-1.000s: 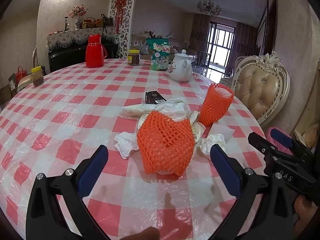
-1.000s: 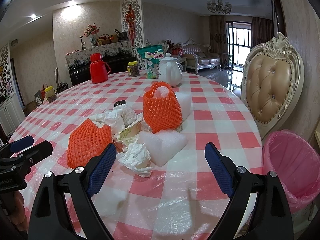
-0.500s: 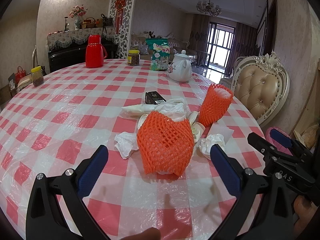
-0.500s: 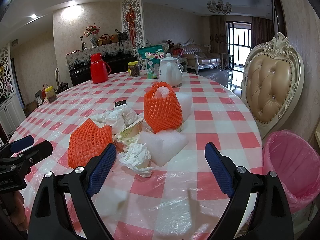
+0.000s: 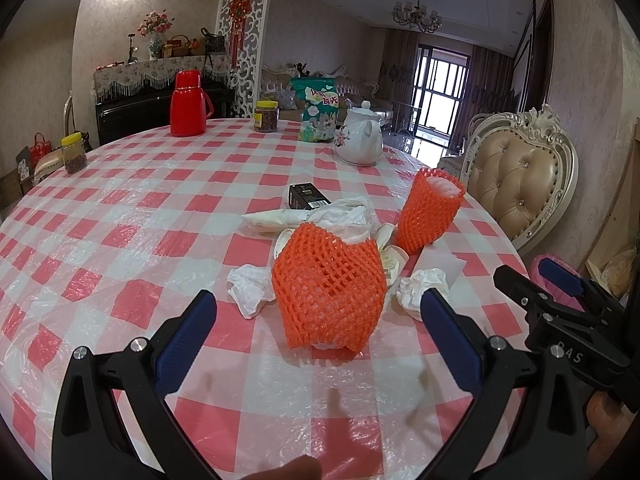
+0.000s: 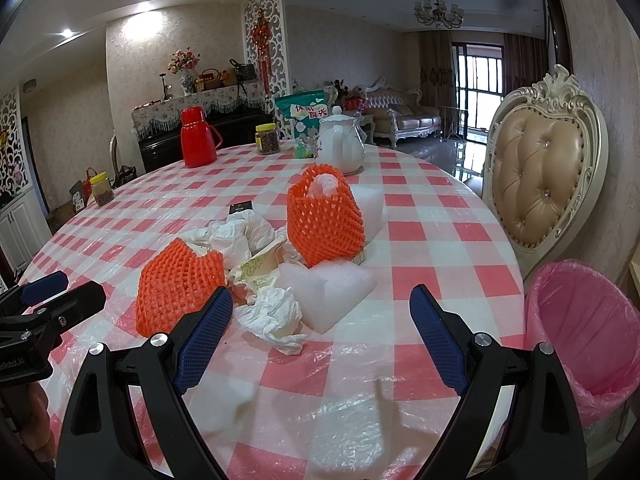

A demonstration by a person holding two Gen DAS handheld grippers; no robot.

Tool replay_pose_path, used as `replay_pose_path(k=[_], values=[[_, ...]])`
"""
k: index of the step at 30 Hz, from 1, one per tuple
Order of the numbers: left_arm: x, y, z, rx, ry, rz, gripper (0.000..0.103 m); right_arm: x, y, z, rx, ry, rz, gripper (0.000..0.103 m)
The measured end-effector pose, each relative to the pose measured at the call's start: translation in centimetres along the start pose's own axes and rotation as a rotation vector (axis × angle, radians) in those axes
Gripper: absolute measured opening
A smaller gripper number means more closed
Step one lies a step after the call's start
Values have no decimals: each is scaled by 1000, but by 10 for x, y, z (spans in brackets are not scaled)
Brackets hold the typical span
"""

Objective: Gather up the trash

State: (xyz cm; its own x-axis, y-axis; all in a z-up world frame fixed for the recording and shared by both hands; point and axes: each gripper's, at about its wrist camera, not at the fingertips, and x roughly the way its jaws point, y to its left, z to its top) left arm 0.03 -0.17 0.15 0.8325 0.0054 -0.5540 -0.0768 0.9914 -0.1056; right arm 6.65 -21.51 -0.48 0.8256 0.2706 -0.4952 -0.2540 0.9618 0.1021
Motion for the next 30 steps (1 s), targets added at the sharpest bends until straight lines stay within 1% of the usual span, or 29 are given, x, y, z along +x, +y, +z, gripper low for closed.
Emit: replay_pose_path(k=[24, 30], values=[[-1, 0, 0, -1, 2, -1, 99, 0, 2, -1, -1, 2, 0, 85], [3, 0, -1, -5, 17, 0, 99, 7, -3, -5, 9, 35, 0, 85]])
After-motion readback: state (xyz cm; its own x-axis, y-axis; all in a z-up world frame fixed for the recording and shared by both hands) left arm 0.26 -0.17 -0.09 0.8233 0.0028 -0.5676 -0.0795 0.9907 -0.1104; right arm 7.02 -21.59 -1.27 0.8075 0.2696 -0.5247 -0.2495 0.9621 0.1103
